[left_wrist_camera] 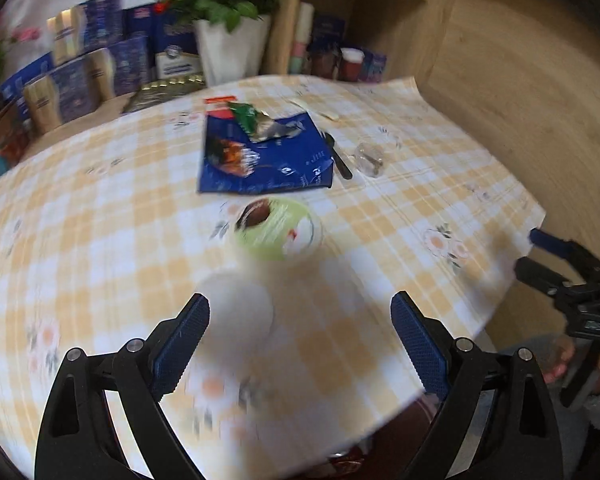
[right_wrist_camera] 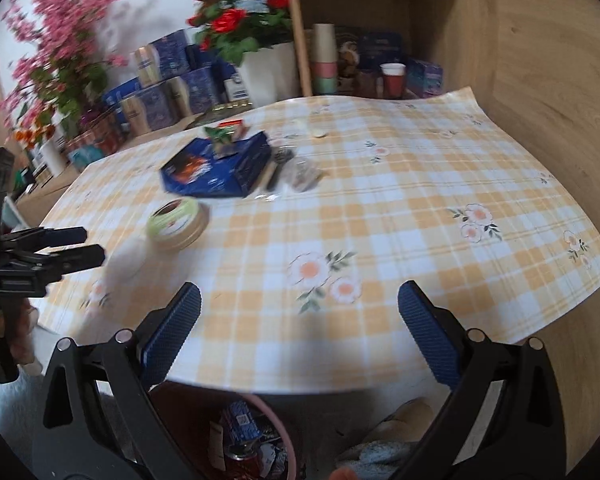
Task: Collect trash
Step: 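Grasp the green-lidded yogurt cup by its rim with the left tool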
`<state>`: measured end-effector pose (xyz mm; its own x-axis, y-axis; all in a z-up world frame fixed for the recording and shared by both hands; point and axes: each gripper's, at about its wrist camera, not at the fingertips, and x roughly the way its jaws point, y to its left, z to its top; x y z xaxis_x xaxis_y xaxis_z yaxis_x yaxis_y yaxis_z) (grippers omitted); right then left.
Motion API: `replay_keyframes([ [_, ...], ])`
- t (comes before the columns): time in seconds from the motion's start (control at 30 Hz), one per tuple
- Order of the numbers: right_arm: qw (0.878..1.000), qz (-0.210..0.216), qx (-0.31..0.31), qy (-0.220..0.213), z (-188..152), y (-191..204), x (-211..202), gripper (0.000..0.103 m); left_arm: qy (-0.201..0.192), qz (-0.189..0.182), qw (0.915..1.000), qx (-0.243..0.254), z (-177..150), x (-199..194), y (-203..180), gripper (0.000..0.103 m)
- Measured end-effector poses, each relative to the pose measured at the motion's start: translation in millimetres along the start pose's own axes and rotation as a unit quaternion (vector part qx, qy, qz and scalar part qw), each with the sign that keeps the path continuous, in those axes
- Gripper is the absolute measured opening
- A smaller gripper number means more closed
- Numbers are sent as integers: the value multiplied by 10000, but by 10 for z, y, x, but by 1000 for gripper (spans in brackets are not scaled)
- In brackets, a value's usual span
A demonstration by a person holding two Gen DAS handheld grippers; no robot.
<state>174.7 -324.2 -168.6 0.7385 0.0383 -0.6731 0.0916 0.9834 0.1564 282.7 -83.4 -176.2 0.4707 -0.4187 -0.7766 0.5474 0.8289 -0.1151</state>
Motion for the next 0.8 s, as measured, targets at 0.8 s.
replay_keyframes([
  [0.8, 9983, 496, -79, 297, 355, -186, 475, 97, 210, 499, 9985, -76, 486, 743, 183, 80],
])
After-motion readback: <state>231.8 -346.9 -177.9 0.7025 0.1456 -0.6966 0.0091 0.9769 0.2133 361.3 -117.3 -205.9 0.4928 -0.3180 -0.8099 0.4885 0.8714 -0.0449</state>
